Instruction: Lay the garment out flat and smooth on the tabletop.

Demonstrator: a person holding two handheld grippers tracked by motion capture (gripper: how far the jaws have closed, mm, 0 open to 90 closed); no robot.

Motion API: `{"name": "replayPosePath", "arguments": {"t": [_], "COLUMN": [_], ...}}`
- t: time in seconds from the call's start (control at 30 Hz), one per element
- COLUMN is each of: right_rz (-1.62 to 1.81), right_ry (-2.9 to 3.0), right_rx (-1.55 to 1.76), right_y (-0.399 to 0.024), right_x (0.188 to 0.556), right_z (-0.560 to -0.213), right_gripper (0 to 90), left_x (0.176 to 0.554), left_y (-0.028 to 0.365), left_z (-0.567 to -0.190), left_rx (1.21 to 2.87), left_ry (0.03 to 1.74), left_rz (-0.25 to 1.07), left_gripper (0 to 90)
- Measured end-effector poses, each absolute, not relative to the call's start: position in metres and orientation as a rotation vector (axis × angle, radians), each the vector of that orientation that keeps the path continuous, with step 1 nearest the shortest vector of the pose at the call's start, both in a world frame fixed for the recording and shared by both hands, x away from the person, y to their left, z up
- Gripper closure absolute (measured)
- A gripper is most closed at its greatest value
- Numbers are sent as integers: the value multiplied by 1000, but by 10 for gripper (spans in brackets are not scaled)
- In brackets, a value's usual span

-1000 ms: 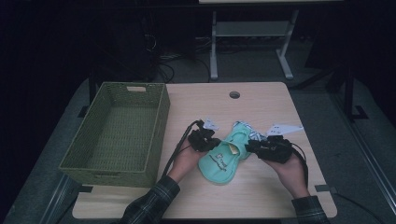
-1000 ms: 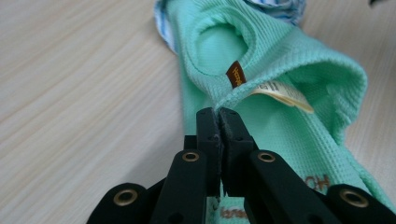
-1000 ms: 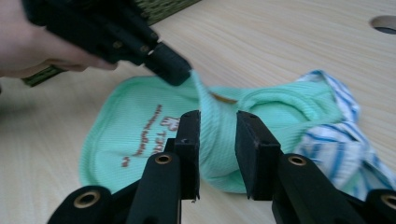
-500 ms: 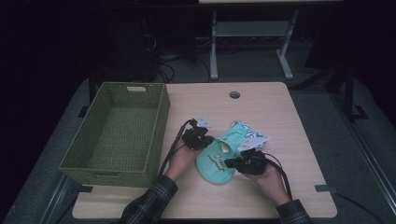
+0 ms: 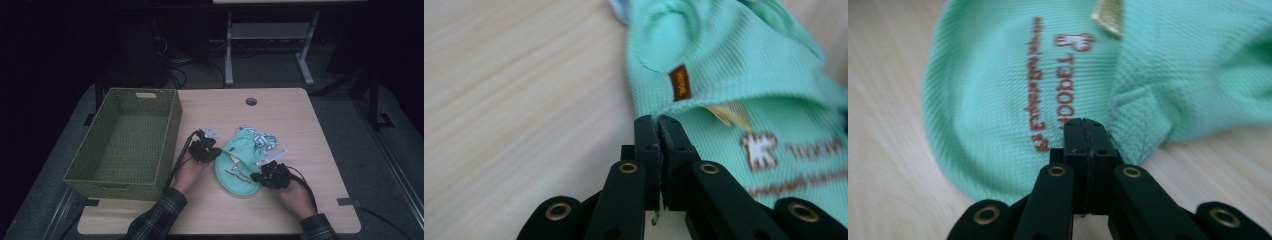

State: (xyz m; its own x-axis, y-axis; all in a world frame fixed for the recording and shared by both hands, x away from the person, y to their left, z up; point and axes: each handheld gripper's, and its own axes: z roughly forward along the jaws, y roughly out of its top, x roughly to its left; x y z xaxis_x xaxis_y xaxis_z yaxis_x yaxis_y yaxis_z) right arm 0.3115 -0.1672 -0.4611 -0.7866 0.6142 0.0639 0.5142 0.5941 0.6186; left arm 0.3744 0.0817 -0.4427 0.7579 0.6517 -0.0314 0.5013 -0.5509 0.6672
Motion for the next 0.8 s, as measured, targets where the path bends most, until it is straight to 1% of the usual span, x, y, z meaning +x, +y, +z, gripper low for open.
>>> {"name": "replayPosePath", "arguments": {"t": [0.13, 0.27, 0.4, 0.47, 0.5, 0.57, 0.6, 0.63, 0.7, 0.8], "right_rz": [961, 1023, 1082, 1068, 1049, 1027, 1029, 1036, 1061, 1089], "right_ry": [2631, 2598, 2563, 2554, 2547, 2538, 2531, 2529, 2514, 2487], "right_rx": [996, 1018, 1027, 1040, 1043, 1048, 1057, 1058, 1060, 1075], "right_y": [-182, -194, -202, -204, -204, -205, -206, -207, -211, -219], "right_x": [312, 309, 307, 308, 309, 311, 312, 312, 313, 319], "right_z": [-459, -453, -445, -446, -447, -449, -450, -450, -448, -444], "right_gripper": [893, 852, 803, 761, 754, 723, 723, 723, 727, 768], "left_x": [359, 346, 341, 341, 340, 340, 341, 341, 344, 351], "left_y": [76, 68, 62, 59, 59, 59, 60, 61, 64, 68], "left_z": [-444, -448, -455, -456, -456, -455, -453, -451, -445, -440], "left_rx": [2305, 2339, 2379, 2385, 2385, 2369, 2346, 2328, 2296, 2258], "left_ry": [811, 760, 722, 711, 707, 699, 697, 698, 705, 732], "left_rz": [256, 226, 189, 170, 172, 163, 156, 154, 155, 152], "left_gripper": [869, 860, 837, 805, 790, 739, 707, 703, 707, 786]}}
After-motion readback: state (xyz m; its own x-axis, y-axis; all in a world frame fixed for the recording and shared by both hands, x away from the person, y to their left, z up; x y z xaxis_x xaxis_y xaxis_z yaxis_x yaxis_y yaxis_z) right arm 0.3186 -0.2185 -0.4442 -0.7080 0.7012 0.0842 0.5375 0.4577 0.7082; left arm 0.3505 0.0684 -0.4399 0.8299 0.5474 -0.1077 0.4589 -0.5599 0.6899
